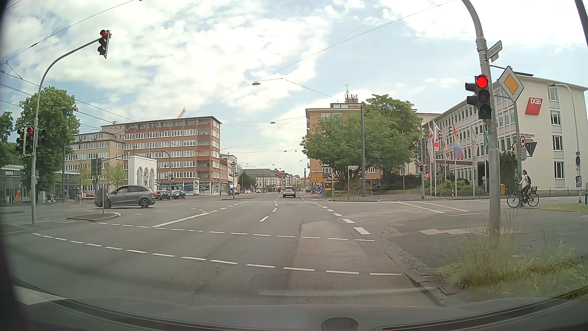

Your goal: Follow the waypoints while adhering to traffic rules and regulations

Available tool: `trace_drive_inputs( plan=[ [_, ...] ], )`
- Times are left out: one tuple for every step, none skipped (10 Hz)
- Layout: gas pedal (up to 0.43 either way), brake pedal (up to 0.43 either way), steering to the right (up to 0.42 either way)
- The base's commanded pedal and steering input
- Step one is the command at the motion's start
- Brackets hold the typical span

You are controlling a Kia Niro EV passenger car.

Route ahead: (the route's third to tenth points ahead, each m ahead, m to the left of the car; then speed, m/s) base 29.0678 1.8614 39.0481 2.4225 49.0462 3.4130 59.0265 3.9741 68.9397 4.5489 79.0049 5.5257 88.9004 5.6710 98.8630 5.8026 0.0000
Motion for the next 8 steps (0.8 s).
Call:
trace_drive_inputs(
  plan=[
    [0.0,0.25,0.0],
    [0.0,0.256,0.0],
    [0.0,0.256,0.0],
    [0.0,0.25,0.0],
    [0.0,0.256,-0.001],
    [0.0,0.256,-0.001],
    [0.0,0.256,-0.001],
    [0.0,0.256,-0.001]
  ],
)
